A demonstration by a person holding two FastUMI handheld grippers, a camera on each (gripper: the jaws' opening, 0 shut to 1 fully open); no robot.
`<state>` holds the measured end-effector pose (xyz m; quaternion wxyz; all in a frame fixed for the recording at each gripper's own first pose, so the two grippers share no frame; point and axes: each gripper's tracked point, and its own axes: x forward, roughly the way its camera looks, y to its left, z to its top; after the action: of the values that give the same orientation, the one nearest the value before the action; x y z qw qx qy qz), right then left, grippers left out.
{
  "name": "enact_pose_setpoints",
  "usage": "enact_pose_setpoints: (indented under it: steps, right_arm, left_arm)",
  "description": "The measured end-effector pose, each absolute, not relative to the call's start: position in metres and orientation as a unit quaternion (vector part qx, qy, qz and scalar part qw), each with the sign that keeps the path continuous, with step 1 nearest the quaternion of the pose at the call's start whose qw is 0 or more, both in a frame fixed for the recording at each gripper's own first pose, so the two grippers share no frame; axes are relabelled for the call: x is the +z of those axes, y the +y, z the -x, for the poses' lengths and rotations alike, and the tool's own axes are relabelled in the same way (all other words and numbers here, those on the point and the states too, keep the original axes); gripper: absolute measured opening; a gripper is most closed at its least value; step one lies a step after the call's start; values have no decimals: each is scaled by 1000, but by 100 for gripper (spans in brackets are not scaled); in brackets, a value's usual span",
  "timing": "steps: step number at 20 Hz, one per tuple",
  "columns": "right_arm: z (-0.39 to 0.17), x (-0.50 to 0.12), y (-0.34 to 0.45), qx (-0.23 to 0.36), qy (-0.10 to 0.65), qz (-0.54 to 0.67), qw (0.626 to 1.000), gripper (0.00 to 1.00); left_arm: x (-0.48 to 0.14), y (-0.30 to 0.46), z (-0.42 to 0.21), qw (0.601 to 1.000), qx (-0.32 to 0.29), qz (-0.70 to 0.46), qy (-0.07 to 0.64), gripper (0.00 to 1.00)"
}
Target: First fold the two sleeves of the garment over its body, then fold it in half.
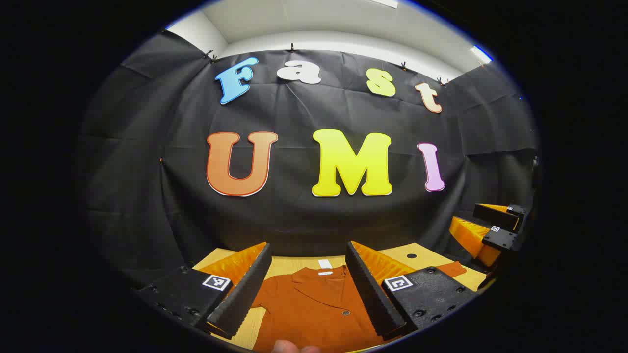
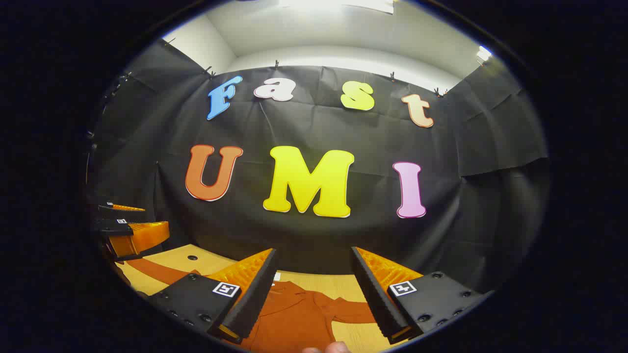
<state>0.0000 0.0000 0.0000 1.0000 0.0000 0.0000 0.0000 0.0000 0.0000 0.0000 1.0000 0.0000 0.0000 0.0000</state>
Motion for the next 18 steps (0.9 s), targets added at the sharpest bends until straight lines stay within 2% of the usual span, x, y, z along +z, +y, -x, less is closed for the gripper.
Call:
enact_pose_setpoints:
  steps: [6, 18]
  right_arm:
    - [-12, -5, -5, -8, 12, -10, 1000, 95]
    - [-17, -10, -7, -5, 23, -15, 1000, 94]
  left_arm:
    - [-11, 10, -4, 1000, 15, 12, 16, 98]
    - [-2, 21, -6, 999, 40, 14, 0, 98]
